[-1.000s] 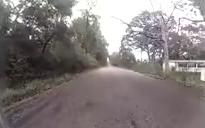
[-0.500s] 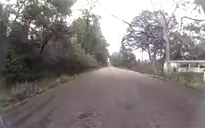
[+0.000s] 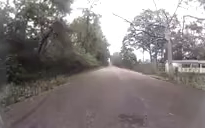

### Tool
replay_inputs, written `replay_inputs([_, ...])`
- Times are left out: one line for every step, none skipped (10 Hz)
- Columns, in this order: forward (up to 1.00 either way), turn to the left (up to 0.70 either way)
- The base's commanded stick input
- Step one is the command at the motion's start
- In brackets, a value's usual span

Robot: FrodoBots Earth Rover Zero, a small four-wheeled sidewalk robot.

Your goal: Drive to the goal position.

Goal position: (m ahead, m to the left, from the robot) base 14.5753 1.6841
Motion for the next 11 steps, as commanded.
replay_inputs([0.70,0.00])
replay_inputs([0.70,0.00])
replay_inputs([0.70,0.00])
replay_inputs([0.70,0.00])
replay_inputs([0.70,0.00])
replay_inputs([0.70,0.00])
replay_inputs([0.70,0.00])
replay_inputs([0.70,0.00])
replay_inputs([0.70,0.00])
replay_inputs([0.70,0.00])
replay_inputs([0.70,-0.02])
